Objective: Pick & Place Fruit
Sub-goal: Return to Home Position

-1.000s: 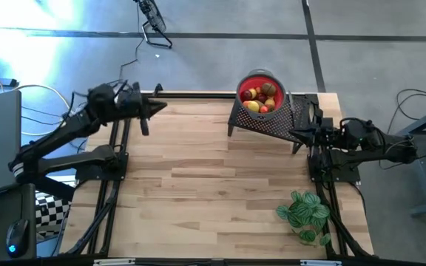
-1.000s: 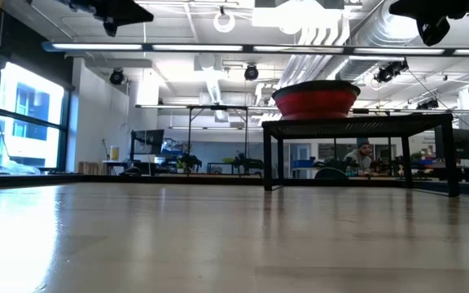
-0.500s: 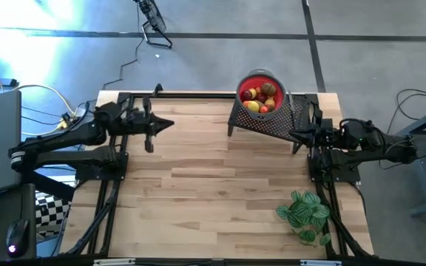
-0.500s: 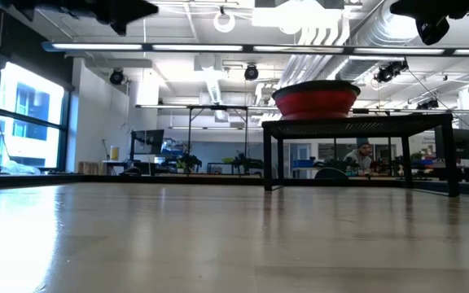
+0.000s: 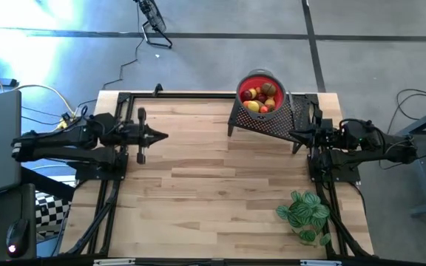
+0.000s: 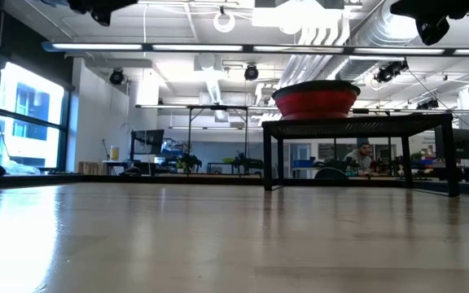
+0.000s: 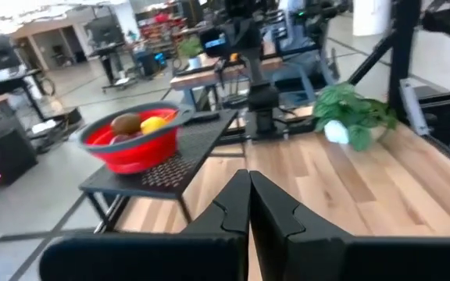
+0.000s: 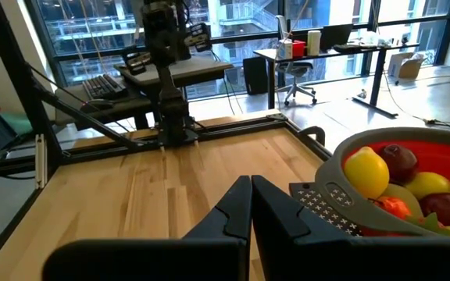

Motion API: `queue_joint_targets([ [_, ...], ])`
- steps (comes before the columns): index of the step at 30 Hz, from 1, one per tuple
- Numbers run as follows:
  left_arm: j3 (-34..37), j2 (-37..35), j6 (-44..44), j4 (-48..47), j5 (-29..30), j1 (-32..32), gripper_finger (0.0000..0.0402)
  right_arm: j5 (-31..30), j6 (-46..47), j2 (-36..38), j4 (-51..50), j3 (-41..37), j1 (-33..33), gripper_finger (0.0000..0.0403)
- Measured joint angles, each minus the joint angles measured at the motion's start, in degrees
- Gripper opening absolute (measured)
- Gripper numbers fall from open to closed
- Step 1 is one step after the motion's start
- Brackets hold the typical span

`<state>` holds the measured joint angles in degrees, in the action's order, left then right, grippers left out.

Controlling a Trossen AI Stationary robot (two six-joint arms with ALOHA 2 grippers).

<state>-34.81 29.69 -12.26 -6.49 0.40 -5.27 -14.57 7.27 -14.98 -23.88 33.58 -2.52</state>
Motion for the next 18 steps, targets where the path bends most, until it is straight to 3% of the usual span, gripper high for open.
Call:
queue_joint_targets([
  [8,0.0,-1.0,-3.4,-0.3,4.5,6.0,0.0000,0.0,0.3,0.0,0.0,0.0,0.0,0.0003],
  [18,0.0,-14.3,-2.7,-10.2,5.2,7.2,0.0000,0.0,0.4,0.0,0.0,0.0,0.0,0.0004],
])
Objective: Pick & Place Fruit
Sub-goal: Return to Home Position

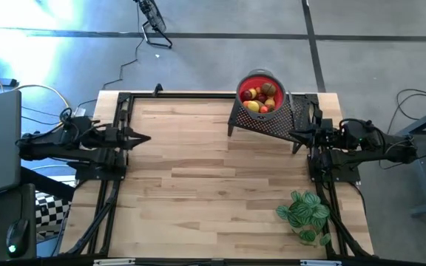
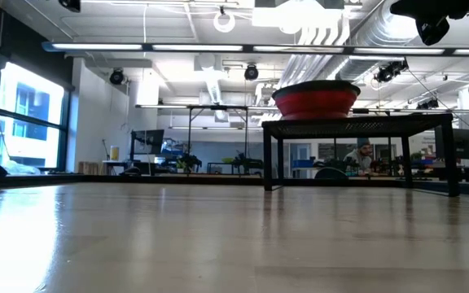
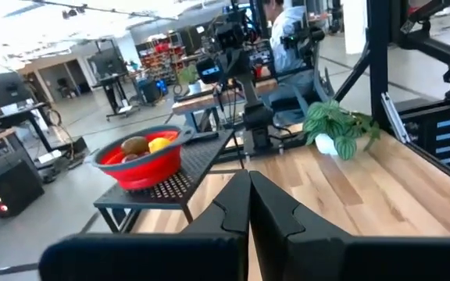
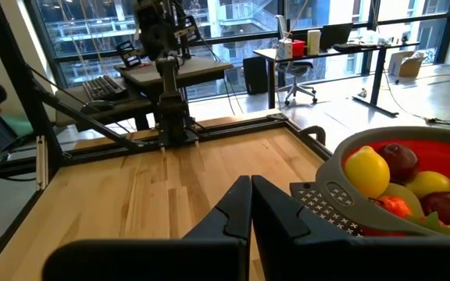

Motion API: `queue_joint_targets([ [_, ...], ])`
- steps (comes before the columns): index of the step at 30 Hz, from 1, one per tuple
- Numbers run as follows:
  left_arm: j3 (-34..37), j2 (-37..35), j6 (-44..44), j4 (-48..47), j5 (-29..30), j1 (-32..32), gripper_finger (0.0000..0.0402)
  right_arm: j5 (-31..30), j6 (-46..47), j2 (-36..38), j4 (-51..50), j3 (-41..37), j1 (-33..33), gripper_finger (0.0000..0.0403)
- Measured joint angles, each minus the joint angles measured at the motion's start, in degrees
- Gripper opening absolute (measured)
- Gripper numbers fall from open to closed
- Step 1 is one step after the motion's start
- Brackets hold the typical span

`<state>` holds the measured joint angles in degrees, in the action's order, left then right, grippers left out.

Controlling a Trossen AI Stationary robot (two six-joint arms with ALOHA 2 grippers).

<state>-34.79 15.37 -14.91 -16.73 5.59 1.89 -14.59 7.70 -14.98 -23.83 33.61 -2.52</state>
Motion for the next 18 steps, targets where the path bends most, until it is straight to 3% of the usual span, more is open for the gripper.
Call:
queue_joint_targets([
  [18,0.0,-12.8,1.4,-6.5,3.0,0.0,0.0000,0.0,-0.2,0.0,0.0,0.0,0.0,0.0003],
])
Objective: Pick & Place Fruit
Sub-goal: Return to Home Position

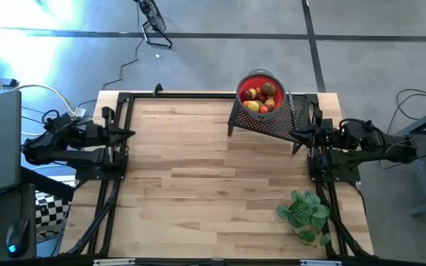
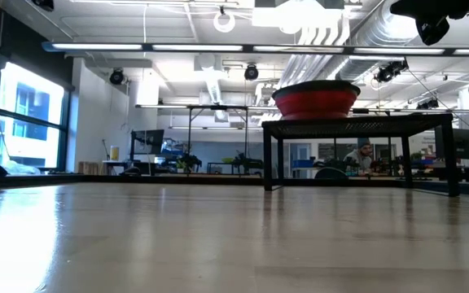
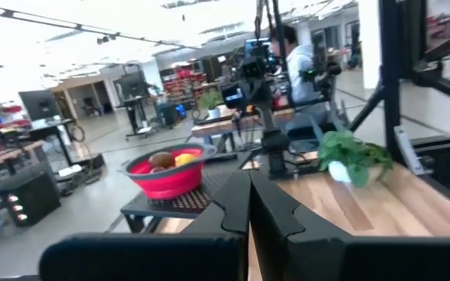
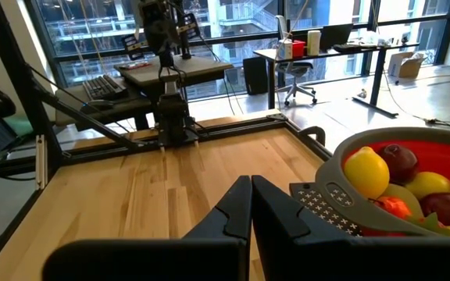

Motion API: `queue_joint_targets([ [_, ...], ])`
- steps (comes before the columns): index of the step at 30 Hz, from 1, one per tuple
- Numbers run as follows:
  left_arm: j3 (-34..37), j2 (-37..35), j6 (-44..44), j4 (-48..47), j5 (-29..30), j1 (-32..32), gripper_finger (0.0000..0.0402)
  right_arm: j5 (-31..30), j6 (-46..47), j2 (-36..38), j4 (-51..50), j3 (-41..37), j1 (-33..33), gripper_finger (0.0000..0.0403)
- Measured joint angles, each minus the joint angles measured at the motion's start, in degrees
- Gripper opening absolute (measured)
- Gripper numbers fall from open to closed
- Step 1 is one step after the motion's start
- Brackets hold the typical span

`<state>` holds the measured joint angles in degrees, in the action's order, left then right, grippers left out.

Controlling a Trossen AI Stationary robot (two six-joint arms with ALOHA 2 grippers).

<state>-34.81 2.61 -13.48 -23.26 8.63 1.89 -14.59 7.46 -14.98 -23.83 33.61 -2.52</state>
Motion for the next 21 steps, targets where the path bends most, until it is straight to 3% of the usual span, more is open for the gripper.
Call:
queue_joint_targets([
  [21,0.6,-2.2,3.8,-4.0,-0.9,0.0,0.0000,0.0,-0.2,0.0,0.0,0.0,0.0,0.0004],
])
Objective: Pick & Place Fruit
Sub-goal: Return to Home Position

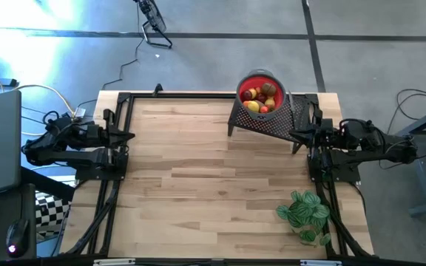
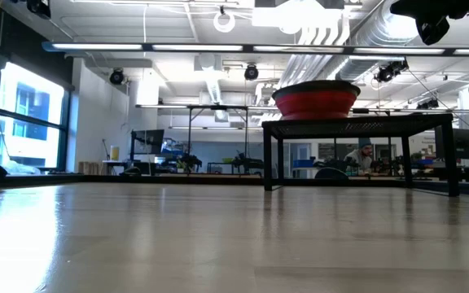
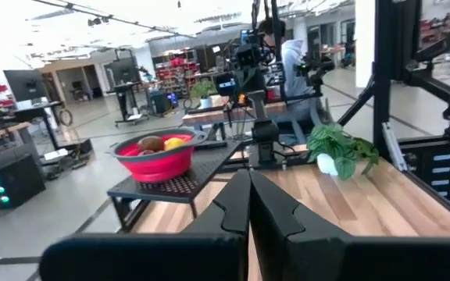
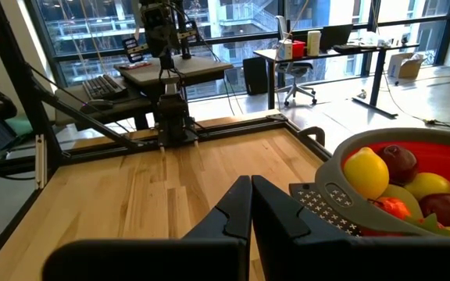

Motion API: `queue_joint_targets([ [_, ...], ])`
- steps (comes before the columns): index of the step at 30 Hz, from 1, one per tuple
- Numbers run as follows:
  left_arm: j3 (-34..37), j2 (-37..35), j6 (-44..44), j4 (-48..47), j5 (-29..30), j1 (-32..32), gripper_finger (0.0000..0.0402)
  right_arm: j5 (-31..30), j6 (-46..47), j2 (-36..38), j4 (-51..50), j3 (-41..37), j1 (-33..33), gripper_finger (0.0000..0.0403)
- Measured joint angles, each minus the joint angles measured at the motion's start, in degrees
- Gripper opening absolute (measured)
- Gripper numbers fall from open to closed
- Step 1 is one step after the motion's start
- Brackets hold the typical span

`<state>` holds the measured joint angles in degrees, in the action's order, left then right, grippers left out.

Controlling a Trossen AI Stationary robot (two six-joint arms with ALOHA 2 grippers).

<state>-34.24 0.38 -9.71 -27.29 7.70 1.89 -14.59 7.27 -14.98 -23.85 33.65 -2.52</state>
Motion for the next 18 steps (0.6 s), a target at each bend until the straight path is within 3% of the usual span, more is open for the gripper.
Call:
queue_joint_targets([
  [7,13.1,0.0,0.5,11.8,-3.1,0.0,0.0000,0.0,-0.8,0.0,0.0,0.0,0.0,0.0004],
  [12,23.5,0.0,3.1,21.0,-1.5,0.0,0.0000,0.1,-0.9,0.0,0.0,0.0,0.0,0.0003],
  [18,30.4,0.0,4.2,27.5,-1.6,0.0,0.0000,1.2,-0.9,0.9,-0.1,0.0,0.0,0.0004],
])
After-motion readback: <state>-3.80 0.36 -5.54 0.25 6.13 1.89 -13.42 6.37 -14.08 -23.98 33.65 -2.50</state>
